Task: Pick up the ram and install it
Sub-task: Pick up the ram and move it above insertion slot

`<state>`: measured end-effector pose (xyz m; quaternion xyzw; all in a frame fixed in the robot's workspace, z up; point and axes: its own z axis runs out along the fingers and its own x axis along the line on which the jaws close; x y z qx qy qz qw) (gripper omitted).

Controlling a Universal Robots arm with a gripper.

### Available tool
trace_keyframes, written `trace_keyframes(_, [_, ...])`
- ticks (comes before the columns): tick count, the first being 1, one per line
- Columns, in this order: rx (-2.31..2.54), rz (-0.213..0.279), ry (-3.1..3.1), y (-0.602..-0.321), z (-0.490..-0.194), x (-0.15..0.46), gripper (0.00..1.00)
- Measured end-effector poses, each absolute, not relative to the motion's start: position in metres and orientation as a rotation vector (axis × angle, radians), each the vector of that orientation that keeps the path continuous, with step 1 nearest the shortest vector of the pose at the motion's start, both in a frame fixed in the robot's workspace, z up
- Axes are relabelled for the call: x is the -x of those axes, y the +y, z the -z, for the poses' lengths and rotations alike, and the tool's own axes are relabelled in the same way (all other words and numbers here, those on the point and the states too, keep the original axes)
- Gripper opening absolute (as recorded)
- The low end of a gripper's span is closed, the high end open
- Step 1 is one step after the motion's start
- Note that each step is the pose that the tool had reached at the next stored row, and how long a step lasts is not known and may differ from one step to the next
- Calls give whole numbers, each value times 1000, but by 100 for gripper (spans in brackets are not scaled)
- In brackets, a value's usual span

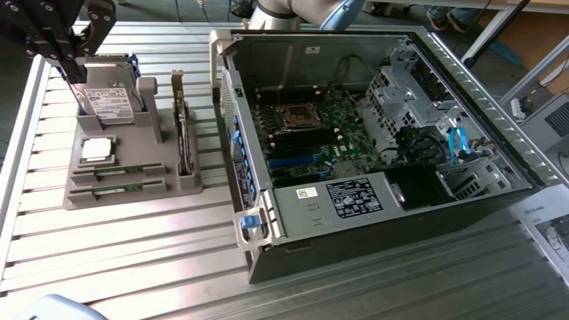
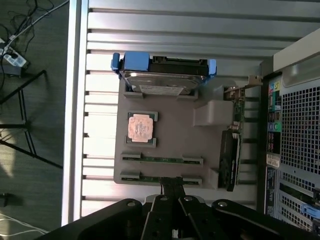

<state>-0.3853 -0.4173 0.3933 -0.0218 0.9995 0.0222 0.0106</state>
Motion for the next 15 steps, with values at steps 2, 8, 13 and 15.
trace_keyframes(2, [84, -69, 3119, -417, -393, 385, 10])
trace_keyframes(8, [131, -70, 3118, -417, -393, 385, 10])
trace_keyframes(13, [167, -70, 3117, -417, -393, 385, 10])
trace_keyframes(15, [183, -70, 3116, -417, -393, 385, 10])
